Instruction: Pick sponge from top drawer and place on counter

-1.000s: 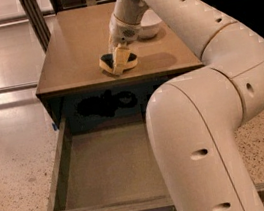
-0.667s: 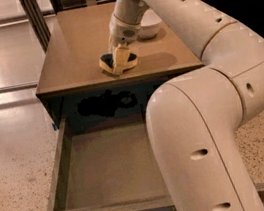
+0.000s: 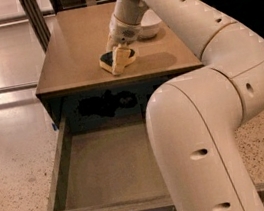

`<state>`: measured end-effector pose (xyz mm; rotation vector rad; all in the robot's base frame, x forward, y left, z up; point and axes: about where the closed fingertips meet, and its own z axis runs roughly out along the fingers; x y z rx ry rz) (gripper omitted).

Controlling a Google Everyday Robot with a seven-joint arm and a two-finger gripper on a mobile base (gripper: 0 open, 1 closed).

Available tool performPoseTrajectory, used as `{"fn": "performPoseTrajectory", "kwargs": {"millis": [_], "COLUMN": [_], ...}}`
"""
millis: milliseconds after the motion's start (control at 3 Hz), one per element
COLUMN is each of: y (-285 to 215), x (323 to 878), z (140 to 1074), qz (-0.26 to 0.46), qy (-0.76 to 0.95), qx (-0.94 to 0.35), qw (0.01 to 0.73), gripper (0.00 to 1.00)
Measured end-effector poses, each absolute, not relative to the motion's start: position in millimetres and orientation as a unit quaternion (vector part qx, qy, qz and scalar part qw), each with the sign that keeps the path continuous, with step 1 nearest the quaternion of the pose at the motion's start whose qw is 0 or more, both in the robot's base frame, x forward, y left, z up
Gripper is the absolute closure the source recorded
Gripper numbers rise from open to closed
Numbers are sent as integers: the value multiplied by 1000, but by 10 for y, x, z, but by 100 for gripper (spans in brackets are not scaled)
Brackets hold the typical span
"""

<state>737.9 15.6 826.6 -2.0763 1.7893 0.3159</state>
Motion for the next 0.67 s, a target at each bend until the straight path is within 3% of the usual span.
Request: {"fn": "performPoseTrajectory", "kwargs": {"millis": [667], "y": [156], "x": [7379], "z": [8266], "qz": [112], "qy": [637], "qx": [-739], "qw": [190], "gripper": [0]}}
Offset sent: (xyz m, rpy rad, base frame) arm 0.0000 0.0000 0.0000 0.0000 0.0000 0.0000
